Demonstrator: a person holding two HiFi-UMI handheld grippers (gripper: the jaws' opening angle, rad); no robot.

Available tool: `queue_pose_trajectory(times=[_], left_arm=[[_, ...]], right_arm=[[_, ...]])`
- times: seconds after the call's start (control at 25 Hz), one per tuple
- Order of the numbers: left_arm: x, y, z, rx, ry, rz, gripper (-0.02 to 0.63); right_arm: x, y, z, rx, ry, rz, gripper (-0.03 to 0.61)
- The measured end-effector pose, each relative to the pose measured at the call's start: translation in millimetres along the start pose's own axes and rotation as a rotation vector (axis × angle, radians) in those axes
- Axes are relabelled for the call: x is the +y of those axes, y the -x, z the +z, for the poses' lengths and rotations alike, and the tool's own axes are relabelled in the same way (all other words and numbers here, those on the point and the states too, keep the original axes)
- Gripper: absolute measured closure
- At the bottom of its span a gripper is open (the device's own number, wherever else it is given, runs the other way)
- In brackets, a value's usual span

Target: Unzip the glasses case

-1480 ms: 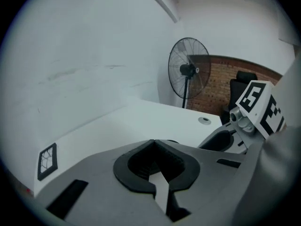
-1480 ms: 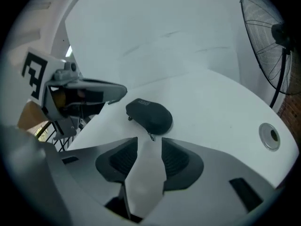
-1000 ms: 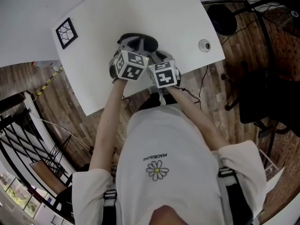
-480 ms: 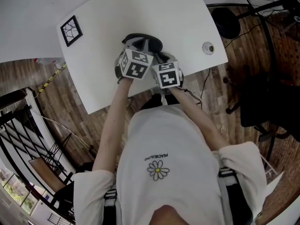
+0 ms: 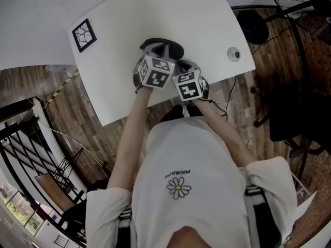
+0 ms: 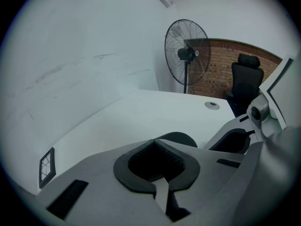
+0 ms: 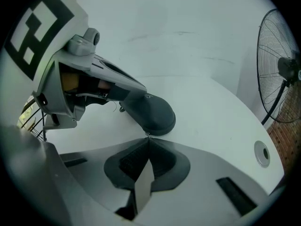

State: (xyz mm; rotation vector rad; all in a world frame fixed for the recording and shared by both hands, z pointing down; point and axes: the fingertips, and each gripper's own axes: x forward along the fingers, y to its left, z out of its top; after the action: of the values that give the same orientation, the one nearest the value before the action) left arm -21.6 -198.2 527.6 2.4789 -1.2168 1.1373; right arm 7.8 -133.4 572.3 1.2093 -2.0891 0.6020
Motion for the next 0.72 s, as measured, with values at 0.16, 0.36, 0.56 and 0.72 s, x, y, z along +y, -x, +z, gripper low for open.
queue_pose_trajectory(times=[0.16,0.36,0.56,0.72], left_arm=[[-0.2,-1.1,-0.7,0.002,-0.004,0.006,0.600],[-0.6,-1.5,-1.5,0.004,-0.021,0.017,0.600],[-1.6,-1.1,-1.2,0.016,-0.042,0.001,0.600],[0.3,-1.0,-2.0,0.017,-0.036,-0.001,0.600]], right_arm=[[-11.0,3.5,-3.6,0.019,-0.016,-0.034,0.571],[-34.7,7.6,-1.0,0.011,0.029,-0.093,0.571],[-49.1,6.7,10.1,0.004,0.162,-0.124,0.572],[-75.4,8.0,43.6,-0.082,0.215,-0.056,0.572]])
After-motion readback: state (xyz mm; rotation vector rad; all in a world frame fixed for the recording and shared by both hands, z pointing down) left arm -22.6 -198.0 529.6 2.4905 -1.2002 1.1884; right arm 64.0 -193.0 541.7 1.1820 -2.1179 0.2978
